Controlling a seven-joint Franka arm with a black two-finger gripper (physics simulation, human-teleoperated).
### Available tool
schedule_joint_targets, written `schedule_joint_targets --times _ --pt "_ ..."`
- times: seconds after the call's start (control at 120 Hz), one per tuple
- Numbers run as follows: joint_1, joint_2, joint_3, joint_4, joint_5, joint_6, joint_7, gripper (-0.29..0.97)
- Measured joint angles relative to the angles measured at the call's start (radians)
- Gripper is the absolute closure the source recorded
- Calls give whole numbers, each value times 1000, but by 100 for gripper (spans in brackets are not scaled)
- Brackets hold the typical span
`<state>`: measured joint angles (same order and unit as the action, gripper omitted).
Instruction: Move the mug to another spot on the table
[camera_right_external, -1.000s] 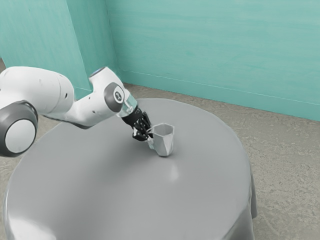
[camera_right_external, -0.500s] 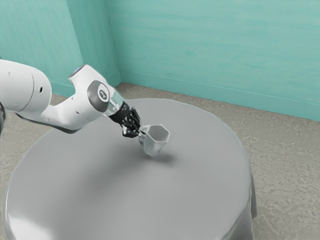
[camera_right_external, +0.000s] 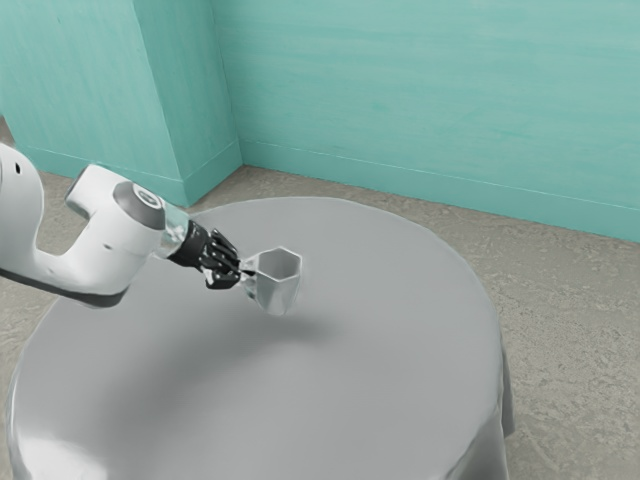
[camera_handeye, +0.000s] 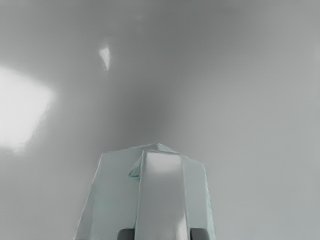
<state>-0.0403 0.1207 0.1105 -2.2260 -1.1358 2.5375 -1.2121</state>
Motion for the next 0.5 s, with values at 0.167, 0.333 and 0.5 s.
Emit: schedule_joint_targets --times 0.167,0.333,0.5 --pt "61 -24 4 -52 -48 3 80 66" --pt "115 -51 5 -100 -61 1 144 66" --pt "135 -59 4 -120 -74 0 194 66"
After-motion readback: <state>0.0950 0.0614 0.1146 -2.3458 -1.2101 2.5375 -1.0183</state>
